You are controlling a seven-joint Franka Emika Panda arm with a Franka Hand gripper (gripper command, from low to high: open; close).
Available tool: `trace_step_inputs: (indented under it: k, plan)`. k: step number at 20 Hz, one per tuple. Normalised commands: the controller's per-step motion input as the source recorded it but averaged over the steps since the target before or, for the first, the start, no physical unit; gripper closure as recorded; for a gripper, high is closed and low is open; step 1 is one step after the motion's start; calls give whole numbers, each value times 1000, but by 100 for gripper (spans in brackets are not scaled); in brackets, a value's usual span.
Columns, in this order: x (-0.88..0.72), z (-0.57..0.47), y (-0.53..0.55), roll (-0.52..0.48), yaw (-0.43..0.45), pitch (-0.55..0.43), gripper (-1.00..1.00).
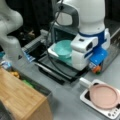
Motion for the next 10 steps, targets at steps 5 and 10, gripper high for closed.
trace_step_inputs:
  k: [5, 10]
  plan:
    - [-18, 103, 96, 176, -408, 50, 100]
    - [-37, 84, 107, 149, -389, 23, 100]
